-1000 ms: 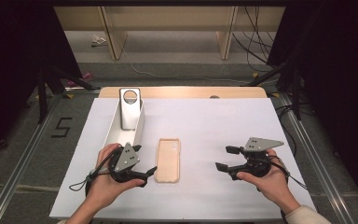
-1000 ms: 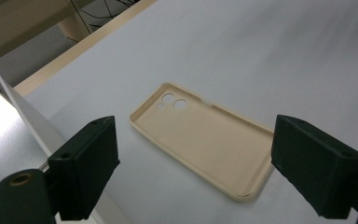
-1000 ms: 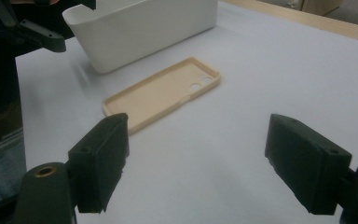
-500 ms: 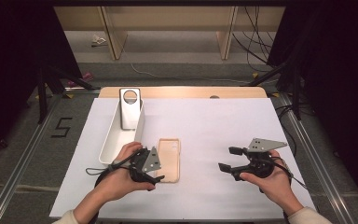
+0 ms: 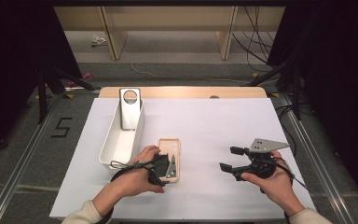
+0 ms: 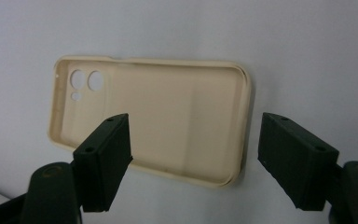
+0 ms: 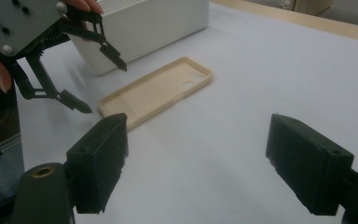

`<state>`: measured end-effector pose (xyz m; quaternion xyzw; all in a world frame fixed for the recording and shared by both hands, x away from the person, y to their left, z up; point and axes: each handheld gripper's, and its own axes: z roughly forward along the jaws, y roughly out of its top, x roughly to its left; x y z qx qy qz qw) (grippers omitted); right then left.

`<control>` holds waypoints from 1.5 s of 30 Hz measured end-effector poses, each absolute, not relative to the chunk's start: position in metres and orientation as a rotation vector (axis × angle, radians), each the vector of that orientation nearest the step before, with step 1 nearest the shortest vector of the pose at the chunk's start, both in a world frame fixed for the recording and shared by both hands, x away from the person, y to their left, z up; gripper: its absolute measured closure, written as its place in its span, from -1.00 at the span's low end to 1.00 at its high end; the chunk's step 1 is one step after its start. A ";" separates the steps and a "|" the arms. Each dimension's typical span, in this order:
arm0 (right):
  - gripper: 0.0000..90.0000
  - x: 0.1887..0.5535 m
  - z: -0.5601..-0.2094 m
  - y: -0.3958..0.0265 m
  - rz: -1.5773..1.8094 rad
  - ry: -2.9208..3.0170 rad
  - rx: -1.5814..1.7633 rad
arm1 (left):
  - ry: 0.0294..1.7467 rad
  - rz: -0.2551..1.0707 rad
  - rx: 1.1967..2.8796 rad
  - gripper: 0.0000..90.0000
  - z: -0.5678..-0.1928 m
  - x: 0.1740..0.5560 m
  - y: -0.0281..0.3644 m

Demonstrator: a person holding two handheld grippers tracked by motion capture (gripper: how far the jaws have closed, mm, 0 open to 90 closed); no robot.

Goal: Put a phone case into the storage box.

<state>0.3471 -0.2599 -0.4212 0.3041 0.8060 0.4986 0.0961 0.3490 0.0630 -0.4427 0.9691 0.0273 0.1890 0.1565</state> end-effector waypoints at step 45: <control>-0.53 0.348 -0.424 -0.259 1.477 2.407 0.897 | -0.042 0.430 2.874 -0.21 -0.462 0.359 0.052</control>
